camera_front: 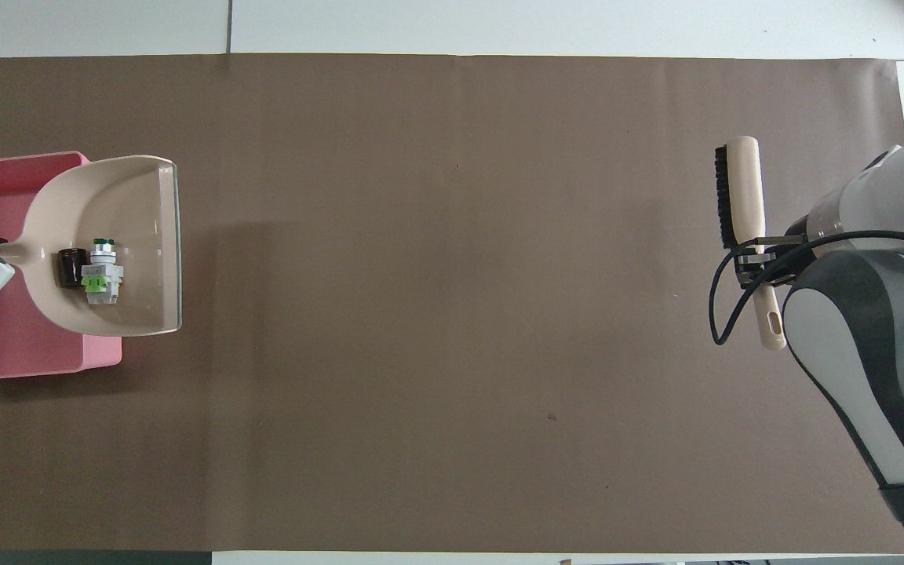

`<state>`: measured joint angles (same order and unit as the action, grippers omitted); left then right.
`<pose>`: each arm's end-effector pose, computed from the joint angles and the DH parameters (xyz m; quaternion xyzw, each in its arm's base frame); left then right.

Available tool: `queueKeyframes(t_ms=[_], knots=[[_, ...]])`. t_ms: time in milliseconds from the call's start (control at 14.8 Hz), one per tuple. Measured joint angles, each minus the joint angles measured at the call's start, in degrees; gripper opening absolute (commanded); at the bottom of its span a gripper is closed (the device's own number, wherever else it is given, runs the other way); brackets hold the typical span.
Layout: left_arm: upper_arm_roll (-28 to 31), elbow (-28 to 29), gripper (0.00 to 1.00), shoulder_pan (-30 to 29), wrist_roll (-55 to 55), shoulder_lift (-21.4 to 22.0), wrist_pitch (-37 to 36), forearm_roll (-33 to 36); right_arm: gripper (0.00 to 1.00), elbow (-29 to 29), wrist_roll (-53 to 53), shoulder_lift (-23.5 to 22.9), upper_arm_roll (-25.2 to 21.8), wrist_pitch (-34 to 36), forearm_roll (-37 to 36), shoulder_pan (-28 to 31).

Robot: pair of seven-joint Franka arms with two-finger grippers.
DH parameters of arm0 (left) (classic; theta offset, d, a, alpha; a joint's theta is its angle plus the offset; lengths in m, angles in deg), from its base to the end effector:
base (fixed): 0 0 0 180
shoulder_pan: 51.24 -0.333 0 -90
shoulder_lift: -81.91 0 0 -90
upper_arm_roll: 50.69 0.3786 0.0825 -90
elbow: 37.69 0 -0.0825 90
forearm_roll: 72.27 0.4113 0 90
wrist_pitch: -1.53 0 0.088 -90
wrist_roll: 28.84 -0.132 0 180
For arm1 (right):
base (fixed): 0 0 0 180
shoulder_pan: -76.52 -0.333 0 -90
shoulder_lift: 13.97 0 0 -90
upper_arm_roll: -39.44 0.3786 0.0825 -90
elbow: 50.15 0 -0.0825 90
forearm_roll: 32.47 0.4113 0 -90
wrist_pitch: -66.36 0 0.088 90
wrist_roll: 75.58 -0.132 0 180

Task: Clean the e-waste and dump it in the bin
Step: 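Tip the dustpan over the pink bin with the left gripper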

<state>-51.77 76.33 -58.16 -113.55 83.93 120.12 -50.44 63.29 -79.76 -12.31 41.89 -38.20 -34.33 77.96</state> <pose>0.5801 0.0868 0.5206 -0.7057 0.6851 0.0822 0.1608 0.5548 0.0065 0.4959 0.9976 -0.0226 -0.0622 0.0189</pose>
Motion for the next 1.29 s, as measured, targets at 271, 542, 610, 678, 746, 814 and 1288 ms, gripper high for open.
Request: queueKeyframes(t_ms=[271,542,610,678,746,814,1288], knots=[[0.16,-3.82,0.00,-8.20,-4.76,-2.25,1.82,-0.13,0.00,7.12,3.91,0.06,0.05,-6.74,-0.20,5.16],[0.53,-4.57,0.00,-10.92,-7.51,-4.64,6.06,7.09,0.01,15.90,4.75,0.82,0.16,-14.92,-0.20,7.00],[0.53,-4.57,0.00,-10.92,-7.50,-5.22,7.01,10.21,0.01,17.26,5.87,1.03,0.19,-15.65,-0.20,7.75],[0.51,-4.58,0.00,-10.91,-7.48,-5.77,7.84,13.26,0.02,18.32,7.05,1.20,0.20,-16.41,-0.20,8.61],[0.44,-4.58,0.00,-10.85,-7.20,-6.27,8.24,16.79,0.02,19.33,8.23,1.38,0.21,-17.71,-0.20,9.60],[0.33,-4.57,0.00,-10.76,-6.02,-6.69,8.39,20.59,0.02,20.24,9.25,1.56,0.20,-18.74,-0.20,10.51],[-0.08,-2.81,0.00,-9.34,3.71,-8.17,8.23,39.29,0.05,22.91,10.06,2.79,0.21,-21.05,-0.18,11.76]])
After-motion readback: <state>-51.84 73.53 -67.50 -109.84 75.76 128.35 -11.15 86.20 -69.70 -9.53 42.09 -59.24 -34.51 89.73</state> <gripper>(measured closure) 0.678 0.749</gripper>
